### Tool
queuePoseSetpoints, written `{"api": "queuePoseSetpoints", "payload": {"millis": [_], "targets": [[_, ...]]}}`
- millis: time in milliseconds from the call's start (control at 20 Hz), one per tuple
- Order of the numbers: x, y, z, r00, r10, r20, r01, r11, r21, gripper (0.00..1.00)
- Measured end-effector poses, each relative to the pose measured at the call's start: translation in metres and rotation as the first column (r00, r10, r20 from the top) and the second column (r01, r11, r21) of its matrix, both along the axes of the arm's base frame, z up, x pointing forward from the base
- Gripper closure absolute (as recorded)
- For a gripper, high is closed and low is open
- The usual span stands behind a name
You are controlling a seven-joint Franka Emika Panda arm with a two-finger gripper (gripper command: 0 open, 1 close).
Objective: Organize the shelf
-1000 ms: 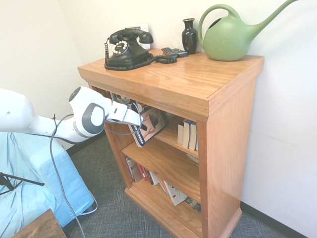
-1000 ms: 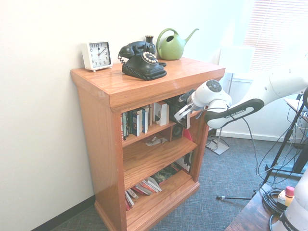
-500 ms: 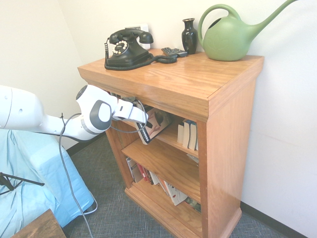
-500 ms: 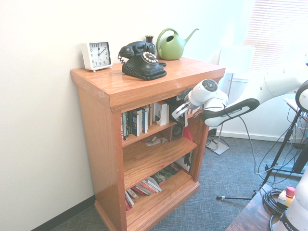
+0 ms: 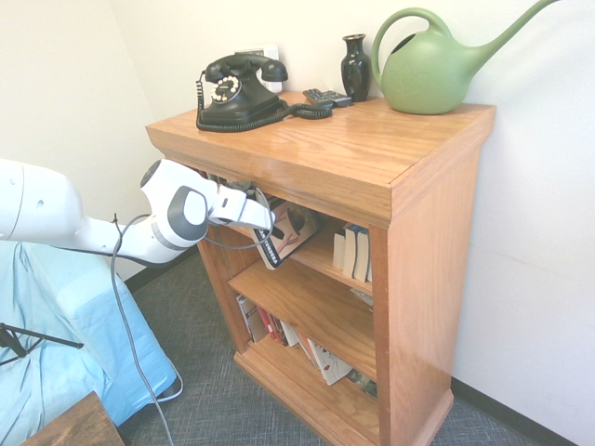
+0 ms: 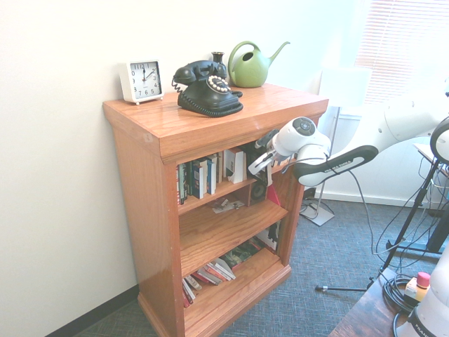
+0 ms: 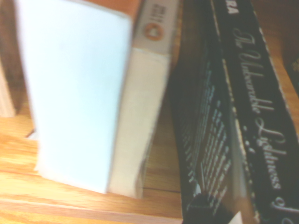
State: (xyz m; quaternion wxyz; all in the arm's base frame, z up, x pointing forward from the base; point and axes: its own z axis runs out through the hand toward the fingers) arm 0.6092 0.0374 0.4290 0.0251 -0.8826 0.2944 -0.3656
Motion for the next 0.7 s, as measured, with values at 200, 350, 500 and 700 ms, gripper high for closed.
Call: {"api": "queuePoseSetpoints", "payload": {"millis": [200,350,500,700], "targets": [[-0.0002,0.0015,-0.0008,1.0,0.003,0.002,-0.003,1.0,-0.006,0.0],[-0.0002,0.0017,-0.0009,1.0,0.004,0.002,-0.004,1.0,-0.007,0.0],[-0.001,0.0022,-0.0014,1.0,0.013,0.003,-0.013,1.0,-0.018,0.0],[-0.008,0.0066,-0.0056,0.999,0.042,0.0,-0.042,0.998,-0.044,0.0]]}}
